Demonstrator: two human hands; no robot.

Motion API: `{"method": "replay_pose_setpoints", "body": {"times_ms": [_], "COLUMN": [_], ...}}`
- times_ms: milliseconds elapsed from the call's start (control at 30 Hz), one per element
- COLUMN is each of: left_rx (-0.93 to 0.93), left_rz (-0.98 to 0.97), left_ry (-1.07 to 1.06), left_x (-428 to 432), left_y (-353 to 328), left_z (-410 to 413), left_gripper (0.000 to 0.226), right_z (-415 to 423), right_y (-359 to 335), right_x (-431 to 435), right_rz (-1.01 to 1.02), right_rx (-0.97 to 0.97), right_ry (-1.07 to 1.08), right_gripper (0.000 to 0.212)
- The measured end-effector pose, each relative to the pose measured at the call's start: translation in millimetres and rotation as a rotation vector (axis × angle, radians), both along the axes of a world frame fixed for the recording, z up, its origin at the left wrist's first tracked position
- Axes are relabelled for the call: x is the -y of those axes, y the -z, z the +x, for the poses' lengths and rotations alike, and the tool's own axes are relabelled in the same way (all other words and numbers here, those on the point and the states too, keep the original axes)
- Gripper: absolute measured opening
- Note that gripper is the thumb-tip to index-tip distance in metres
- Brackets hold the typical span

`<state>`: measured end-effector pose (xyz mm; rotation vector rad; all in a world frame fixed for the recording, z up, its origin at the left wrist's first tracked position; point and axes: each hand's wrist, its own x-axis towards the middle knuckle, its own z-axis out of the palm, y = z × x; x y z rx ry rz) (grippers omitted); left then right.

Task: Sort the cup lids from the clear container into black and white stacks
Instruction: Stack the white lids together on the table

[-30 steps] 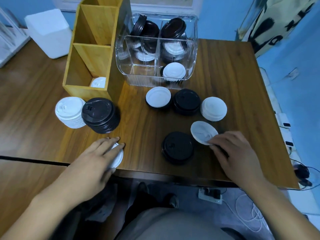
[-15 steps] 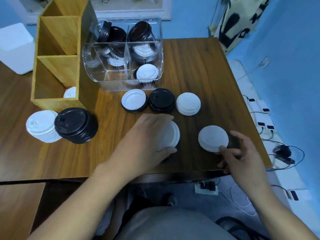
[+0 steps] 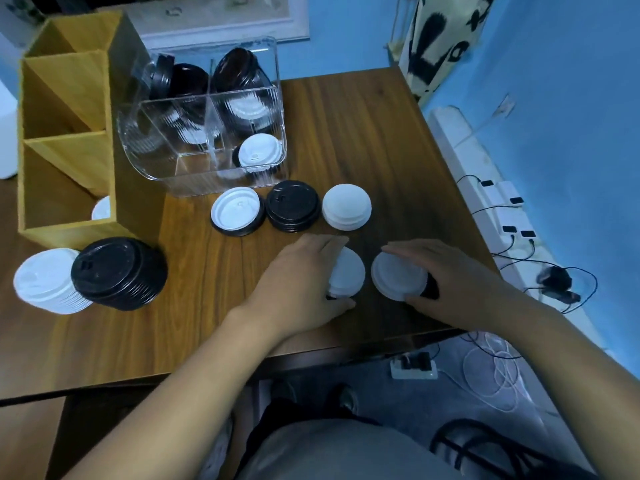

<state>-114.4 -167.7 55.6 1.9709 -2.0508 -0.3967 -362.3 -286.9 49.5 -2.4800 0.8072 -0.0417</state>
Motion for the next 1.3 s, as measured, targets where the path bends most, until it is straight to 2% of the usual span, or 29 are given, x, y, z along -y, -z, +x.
{"method": "replay_pose_setpoints", "body": {"times_ms": [100, 267, 367, 567, 667, 900, 1000, 1100, 1300], "left_rx": [-0.042, -0.224, -0.228, -0.119, -0.133, -0.188, -0.21, -0.195, -0.172], "left_rz": [0.003, -0.069, -0.082, -0.054, -0.058, 0.007, 0.023, 0.018, 0.047], "left_ry": [-0.027, -0.063, -0.045, 0.03, 0.034, 0.05, 0.054, 0.068, 0.09], "left_x": [-3.9, 4.3, 13.9, 26.3, 27.9, 25.3, 22.7, 21.0, 19.9], "left_y": [3.1, -3.6, -5.6, 8.1, 14.0, 12.4, 12.3, 13.4, 13.8], "left_z": [4.3, -6.0, -24.2, -53.8, -58.5, -54.8, -49.4, -48.0, -43.4], "left_gripper": [0.094, 0.089, 0.091, 0.103, 0.106, 0.117, 0.109, 0.099, 0.099], "right_z": [0.2, 3.3, -3.5, -14.4, -13.0, -14.4, -16.0, -13.3, -1.9], "right_y": [2.2, 16.8, 17.4, 12.0, 11.7, 18.9, 19.4, 19.2, 20.7], "right_x": [1.2, -12.6, -16.2, -10.3, -7.2, 0.1, 2.6, 1.9, -3.3], "right_rz": [0.02, 0.102, 0.184, 0.251, 0.242, 0.146, 0.091, 0.056, 0.039], "right_rx": [0.015, 0.171, 0.255, 0.36, 0.352, 0.26, 0.199, 0.216, 0.218], "right_ry": [0.076, 0.167, 0.208, 0.166, 0.158, 0.158, 0.116, 0.054, 0.038], "right_gripper": [0.086, 0.101, 0.106, 0.083, 0.077, 0.079, 0.075, 0.072, 0.077]}}
